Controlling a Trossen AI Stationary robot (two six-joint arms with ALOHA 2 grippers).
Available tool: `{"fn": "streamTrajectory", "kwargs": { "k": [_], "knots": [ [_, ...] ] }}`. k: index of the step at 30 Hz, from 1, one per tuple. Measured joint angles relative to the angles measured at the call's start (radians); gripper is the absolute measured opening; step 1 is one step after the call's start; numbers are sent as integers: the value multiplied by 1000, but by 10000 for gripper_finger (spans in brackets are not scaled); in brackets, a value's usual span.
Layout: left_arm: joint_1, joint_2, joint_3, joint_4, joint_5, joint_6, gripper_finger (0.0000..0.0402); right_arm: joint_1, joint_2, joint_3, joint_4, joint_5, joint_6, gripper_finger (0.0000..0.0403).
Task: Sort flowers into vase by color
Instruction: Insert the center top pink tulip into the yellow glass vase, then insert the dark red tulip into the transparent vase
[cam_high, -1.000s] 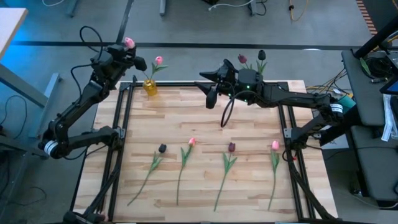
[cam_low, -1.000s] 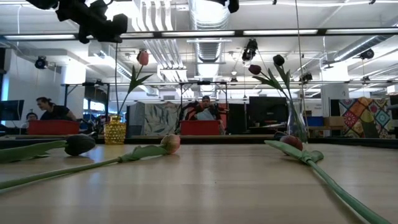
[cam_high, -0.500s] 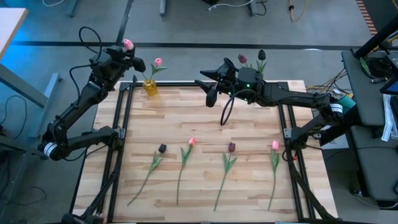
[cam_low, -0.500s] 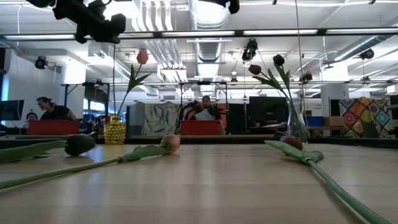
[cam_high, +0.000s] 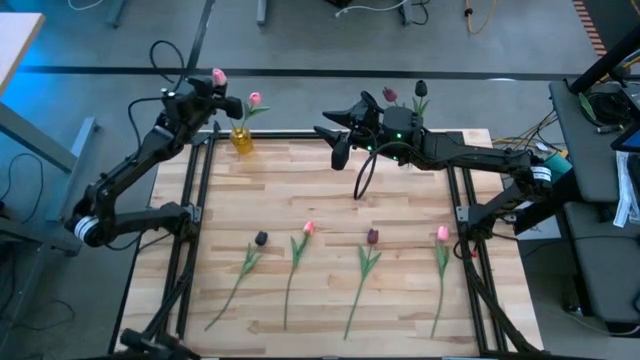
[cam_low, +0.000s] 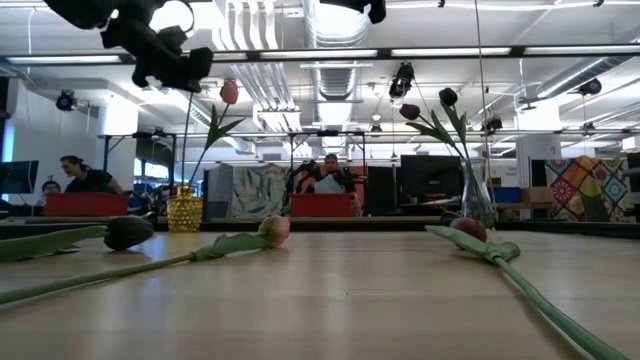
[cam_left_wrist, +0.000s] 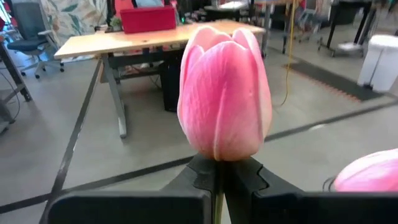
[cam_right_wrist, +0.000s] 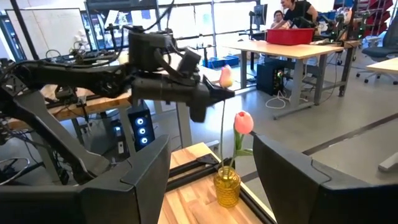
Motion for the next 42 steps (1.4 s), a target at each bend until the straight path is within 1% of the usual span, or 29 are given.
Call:
{"fn": "streamTrajectory", "kwargs": {
  "k": [4, 8, 20, 23, 26, 29, 37, 40, 42],
  "knots": [
    [0, 35, 9, 1, 0, 10, 15, 0, 0, 0, -1, 0, 0, 219],
    [0, 36, 16, -28, 0, 17, 47, 0, 0, 0, -4, 0, 0, 219],
    [0, 27, 75, -388, 2, 40, 182, -4, 0, 0, -52, 0, 15, 219],
    [0, 19, 100, -445, 2, 40, 210, -8, 0, 0, -52, 0, 14, 219],
    [0, 1, 126, -502, 2, 40, 230, -11, 0, 0, -56, -1, 25, 219],
    [0, -37, 149, -553, 16, 39, 239, -13, -3, 0, -85, -2, 54, 219],
    [-4, -190, 154, -679, 199, 5, 228, -11, -28, 0, -248, -12, 147, 219],
    [-10, -253, 154, -716, 249, 1, 217, -9, -38, 0, -306, -36, 215, 209],
    [-10, -287, 154, -737, 297, -6, 208, -8, -42, 0, -355, -63, 277, 194]
  ]
}}
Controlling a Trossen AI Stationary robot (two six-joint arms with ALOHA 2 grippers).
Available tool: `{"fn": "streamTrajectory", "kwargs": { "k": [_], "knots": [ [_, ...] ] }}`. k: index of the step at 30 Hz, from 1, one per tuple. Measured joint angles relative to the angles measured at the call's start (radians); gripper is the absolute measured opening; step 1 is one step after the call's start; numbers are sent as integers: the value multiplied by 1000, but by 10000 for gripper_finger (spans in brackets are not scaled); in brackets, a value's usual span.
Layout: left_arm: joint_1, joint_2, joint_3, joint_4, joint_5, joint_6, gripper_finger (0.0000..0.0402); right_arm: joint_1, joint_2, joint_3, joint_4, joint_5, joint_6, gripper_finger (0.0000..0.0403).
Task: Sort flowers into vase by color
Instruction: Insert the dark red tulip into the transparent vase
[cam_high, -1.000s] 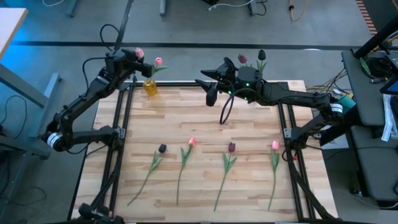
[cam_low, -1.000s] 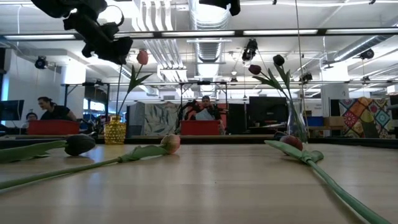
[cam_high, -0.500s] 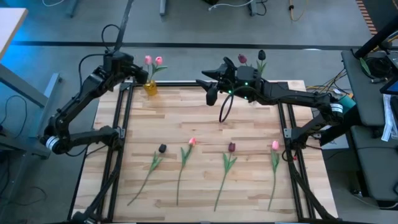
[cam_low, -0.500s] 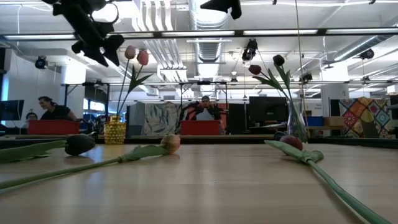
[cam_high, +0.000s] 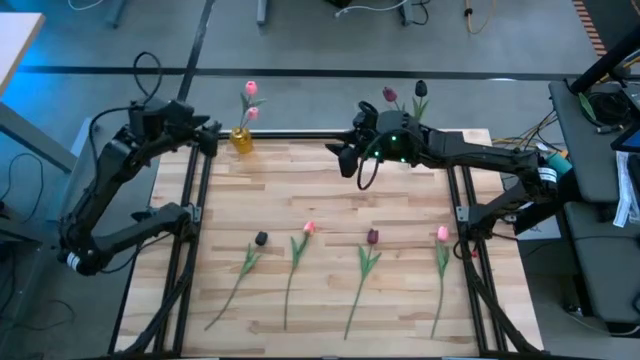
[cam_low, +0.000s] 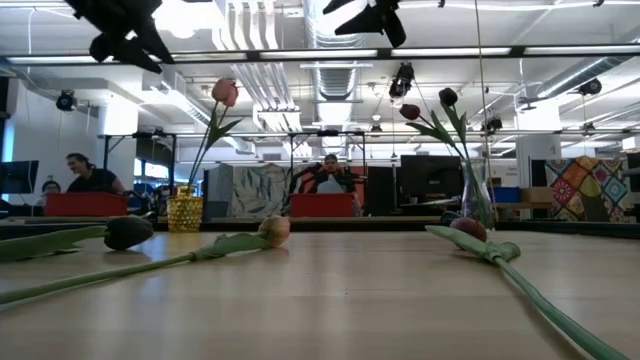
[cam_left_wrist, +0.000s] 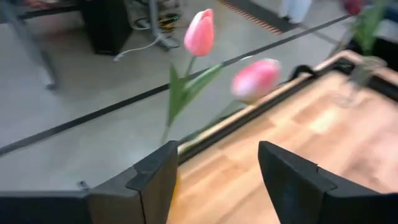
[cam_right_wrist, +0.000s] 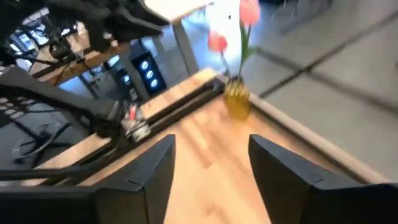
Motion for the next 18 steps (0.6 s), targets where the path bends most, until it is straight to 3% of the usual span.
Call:
{"fn": "streamTrajectory", "kwargs": {
  "k": [6, 11, 18],
  "knots": [
    [-1, -83, -9, -24, 130, -11, 169, 66, 2, 0, -178, -7, 153, 122],
    [-1, -156, -41, -24, 223, -13, 119, 164, 9, 0, -331, 17, 372, 64],
    [-1, -226, -76, -27, 263, -94, 47, 330, 9, -21, -497, 19, 725, 47]
  ]
}}
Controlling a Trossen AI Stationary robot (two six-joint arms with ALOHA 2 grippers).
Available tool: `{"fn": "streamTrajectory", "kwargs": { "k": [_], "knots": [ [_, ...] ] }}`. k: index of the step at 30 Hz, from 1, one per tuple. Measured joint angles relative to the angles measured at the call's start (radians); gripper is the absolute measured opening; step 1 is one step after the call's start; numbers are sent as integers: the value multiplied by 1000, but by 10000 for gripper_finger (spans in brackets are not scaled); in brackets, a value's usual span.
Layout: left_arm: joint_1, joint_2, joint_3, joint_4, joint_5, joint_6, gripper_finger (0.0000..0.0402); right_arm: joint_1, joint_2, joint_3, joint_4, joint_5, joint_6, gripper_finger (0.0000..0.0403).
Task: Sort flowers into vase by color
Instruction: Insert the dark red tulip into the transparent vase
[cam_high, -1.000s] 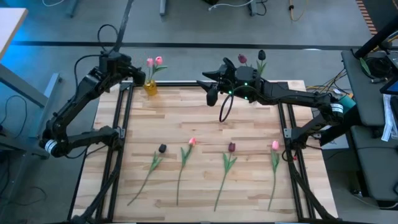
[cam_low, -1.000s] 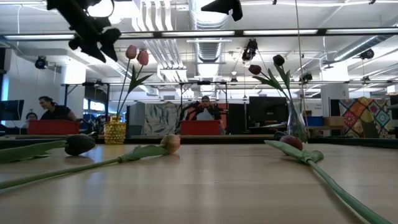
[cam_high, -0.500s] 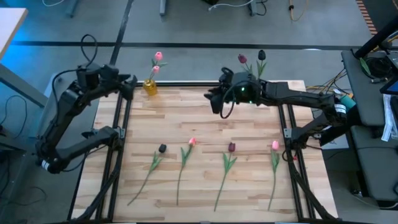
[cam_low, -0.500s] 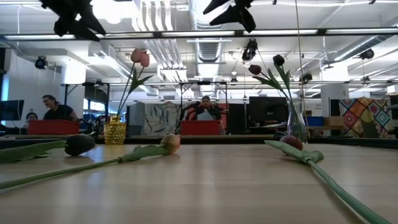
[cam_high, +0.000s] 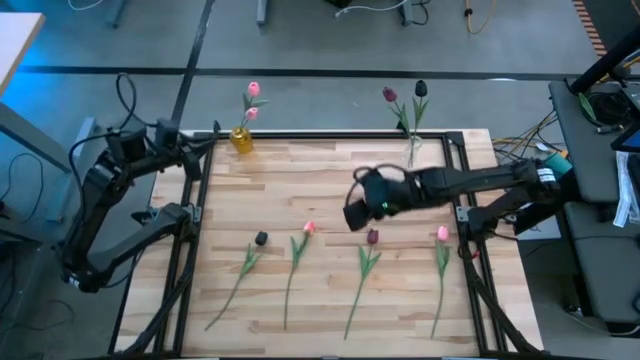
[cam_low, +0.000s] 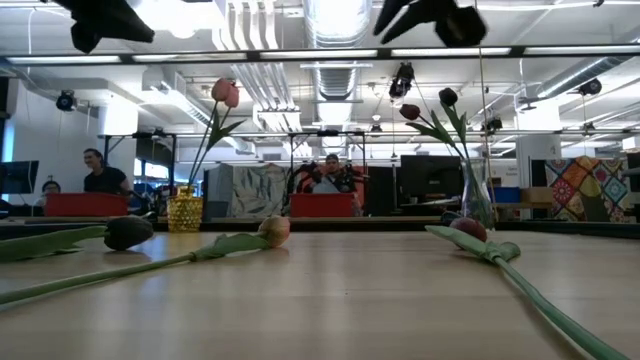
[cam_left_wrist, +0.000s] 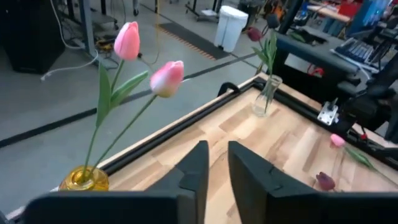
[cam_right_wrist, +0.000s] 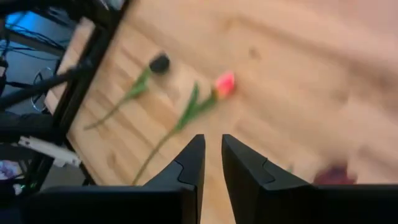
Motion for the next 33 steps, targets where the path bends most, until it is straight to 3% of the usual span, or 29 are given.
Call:
{"fn": "streamTrajectory", "kwargs": {
  "k": [6, 12, 21, 26, 33],
  "knots": [
    [0, -54, -9, 3, -26, -45, 4, 128, 0, -83, -34, 1, 275, 76],
    [0, -86, -42, 3, -32, -100, 3, 195, 28, -216, -38, -24, 555, 152],
    [0, -87, -52, 3, 4, -68, 0, 202, 192, -304, 75, -72, 690, 251],
    [0, -111, -52, 3, 31, -74, 0, 202, 309, -296, 65, -137, 801, 261],
    [0, -142, -52, 3, 34, -74, 0, 202, 431, -222, 63, -168, 824, 232]
  ]
}}
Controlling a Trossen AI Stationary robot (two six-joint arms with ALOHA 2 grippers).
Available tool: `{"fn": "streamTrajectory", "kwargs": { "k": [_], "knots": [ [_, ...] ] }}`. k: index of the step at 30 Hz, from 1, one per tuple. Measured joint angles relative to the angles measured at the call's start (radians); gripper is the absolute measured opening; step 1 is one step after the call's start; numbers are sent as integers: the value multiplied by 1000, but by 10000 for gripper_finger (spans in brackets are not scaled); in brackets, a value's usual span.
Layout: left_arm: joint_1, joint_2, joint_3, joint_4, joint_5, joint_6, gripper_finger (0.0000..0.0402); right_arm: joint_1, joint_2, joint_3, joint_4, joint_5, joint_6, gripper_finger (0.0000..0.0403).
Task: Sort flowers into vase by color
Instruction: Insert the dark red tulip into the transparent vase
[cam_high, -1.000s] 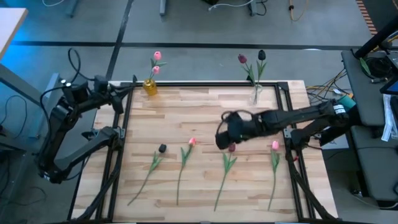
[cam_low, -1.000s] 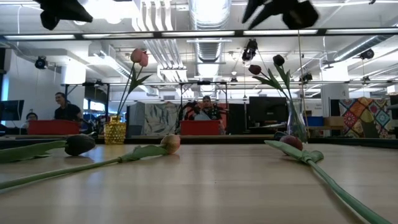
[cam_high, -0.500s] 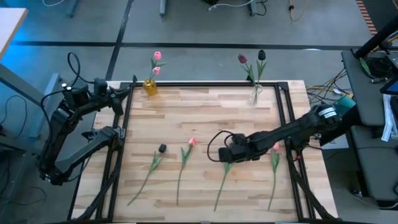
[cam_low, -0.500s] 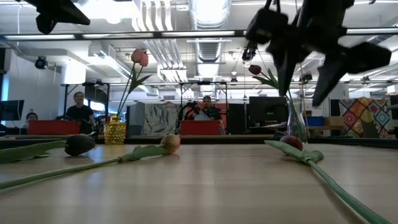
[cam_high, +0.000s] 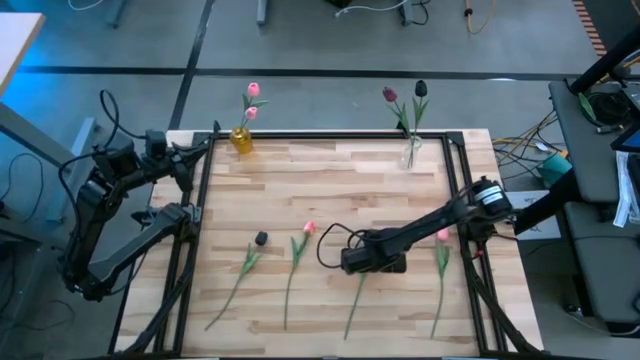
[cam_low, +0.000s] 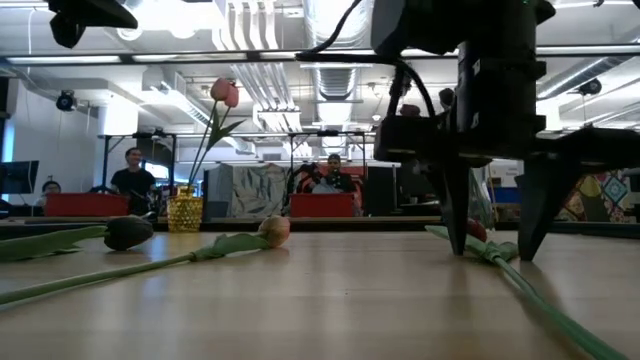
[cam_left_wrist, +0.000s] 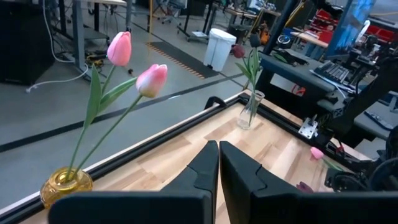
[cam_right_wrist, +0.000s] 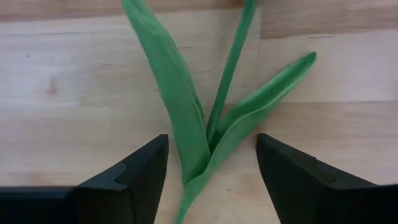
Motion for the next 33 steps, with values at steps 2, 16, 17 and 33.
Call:
{"fn": "streamTrajectory", "kwargs": {
  "k": [2, 16, 17, 33],
  "knots": [
    [0, -3, 0, 0, -2, 0, 0, 0, 18, 16, -9, -1, -8, 218],
    [0, -1, 0, 0, -46, -35, 0, -7, -51, 22, -48, 171, -132, 18],
    [0, -1, 0, 0, -50, -35, 0, -10, -67, 23, -54, 188, -152, 18],
    [0, 1, 0, 38, -70, -51, 0, -246, -604, 29, -65, 843, -901, 18]
  ]
}}
